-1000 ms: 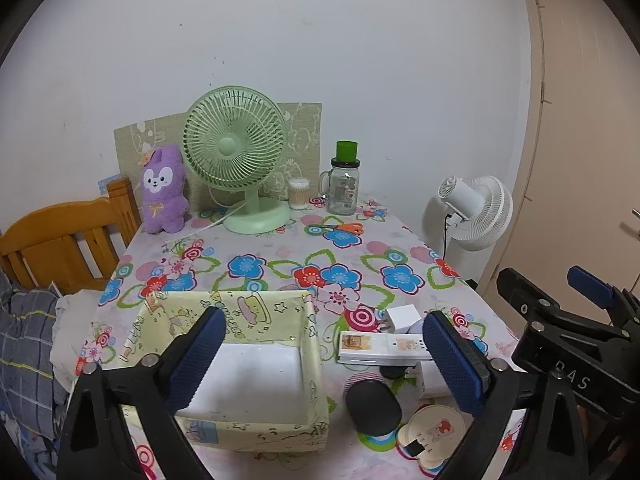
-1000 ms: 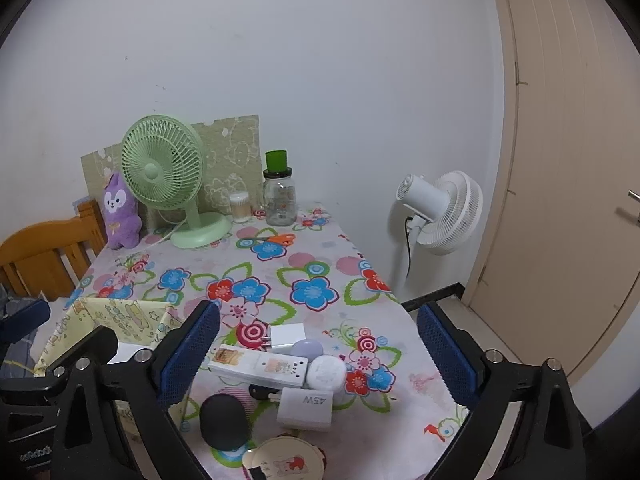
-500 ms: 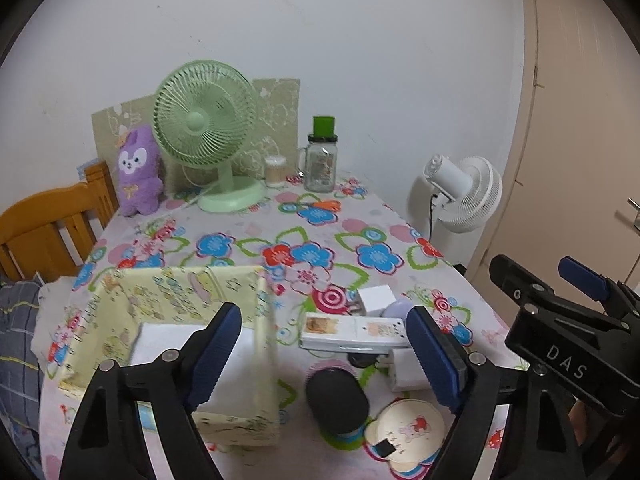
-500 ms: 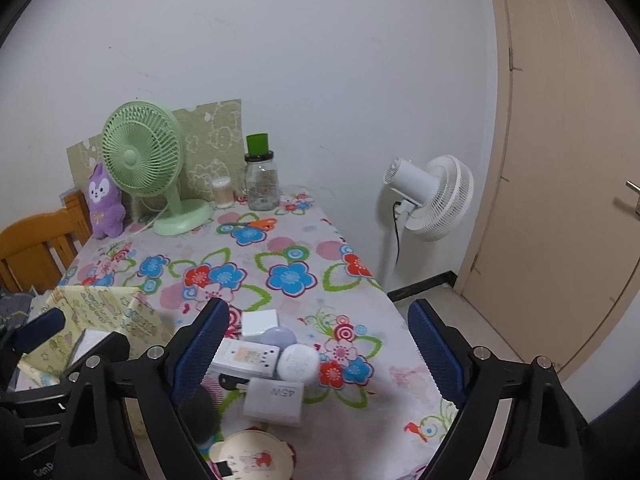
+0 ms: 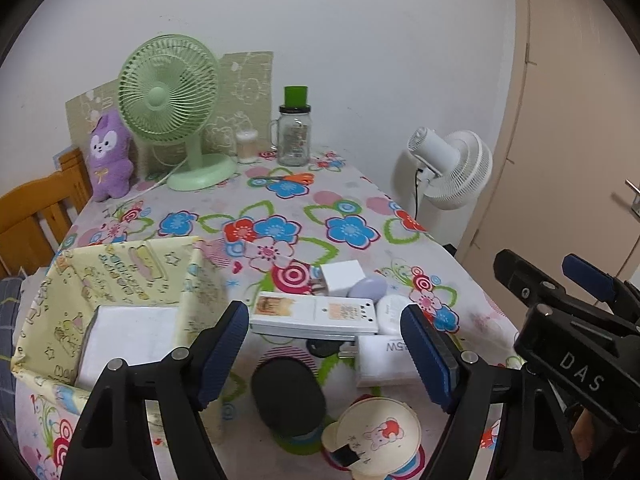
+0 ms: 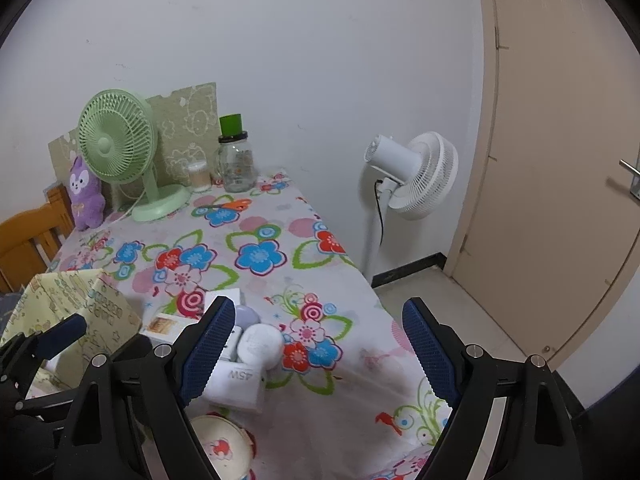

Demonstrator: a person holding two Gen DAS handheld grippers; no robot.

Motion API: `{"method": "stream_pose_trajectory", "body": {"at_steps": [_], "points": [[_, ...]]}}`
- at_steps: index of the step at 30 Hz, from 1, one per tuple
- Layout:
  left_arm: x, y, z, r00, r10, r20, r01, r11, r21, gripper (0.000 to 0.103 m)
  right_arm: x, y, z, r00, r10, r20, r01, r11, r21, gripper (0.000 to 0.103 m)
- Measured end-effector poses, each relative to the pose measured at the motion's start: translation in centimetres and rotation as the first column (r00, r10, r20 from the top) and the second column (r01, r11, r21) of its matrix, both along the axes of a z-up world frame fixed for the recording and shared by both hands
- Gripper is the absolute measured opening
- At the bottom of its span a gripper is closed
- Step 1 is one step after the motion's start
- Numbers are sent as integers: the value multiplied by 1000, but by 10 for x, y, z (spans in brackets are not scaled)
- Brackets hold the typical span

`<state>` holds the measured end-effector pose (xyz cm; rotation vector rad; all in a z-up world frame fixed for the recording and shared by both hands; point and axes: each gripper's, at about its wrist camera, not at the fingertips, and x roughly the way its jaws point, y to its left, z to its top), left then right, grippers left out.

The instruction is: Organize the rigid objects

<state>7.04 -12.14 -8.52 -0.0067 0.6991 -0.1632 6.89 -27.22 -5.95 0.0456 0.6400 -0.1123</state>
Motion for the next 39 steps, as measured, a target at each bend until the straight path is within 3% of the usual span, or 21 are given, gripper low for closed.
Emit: {"method": "stream_pose_trajectory", "body": {"at_steps": [14, 23, 27, 39], "points": [[-1, -16, -35, 999, 6, -33, -5, 1000, 18, 80, 5, 1, -35, 997, 57, -47, -56, 998, 20, 88], [-16, -17, -50, 999, 30, -39, -30, 1000, -9, 81, -8, 5, -46, 995, 98, -32, -98, 995, 18, 88], [-21, -20, -59, 997, 54, -56, -53, 999, 7, 87, -13, 4, -57, 993, 109, -49, -108, 994, 31, 88], [-30, -27, -82, 991, 114, -65, -115, 993, -4, 92, -18, -7, -81, 990, 116, -84, -111, 992, 54, 88]]}}
